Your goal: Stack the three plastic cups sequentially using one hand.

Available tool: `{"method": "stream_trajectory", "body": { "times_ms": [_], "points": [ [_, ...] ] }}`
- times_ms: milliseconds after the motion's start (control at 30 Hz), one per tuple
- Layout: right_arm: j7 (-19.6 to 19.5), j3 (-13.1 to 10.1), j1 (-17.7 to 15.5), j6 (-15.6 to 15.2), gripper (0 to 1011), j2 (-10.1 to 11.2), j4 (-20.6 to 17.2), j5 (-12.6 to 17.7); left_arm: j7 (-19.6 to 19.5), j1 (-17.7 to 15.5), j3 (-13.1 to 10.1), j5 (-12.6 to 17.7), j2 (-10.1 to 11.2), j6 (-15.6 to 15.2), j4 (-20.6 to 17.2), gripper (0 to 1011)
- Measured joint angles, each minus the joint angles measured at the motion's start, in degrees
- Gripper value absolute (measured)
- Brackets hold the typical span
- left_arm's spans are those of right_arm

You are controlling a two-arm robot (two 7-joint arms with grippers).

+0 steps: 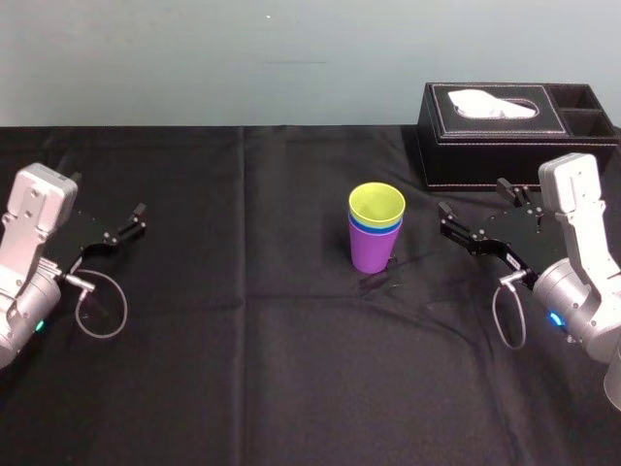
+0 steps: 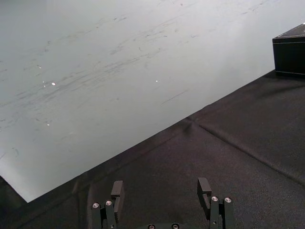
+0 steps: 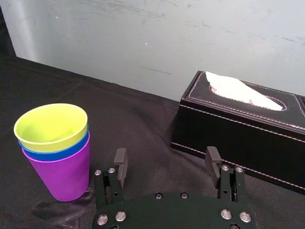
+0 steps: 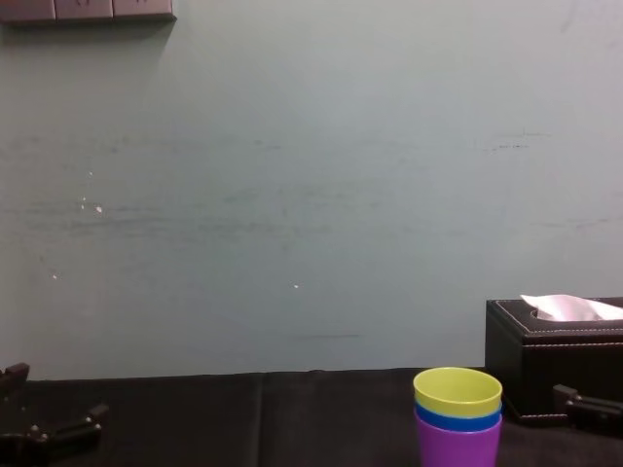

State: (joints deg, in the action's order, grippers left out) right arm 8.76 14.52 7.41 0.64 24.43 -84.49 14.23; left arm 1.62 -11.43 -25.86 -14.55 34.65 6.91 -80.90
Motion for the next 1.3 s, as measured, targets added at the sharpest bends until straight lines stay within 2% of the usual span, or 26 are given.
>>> {"method": "stream_trajectory", "body": {
  "times_ms": [1300],
  "points": [
    [0.0, 0.0, 0.0, 0.0, 1004, 0.0, 0.0, 0.0, 0.0, 0.0, 0.0, 0.0, 0.0, 0.0, 0.0, 1011]
  ]
}}
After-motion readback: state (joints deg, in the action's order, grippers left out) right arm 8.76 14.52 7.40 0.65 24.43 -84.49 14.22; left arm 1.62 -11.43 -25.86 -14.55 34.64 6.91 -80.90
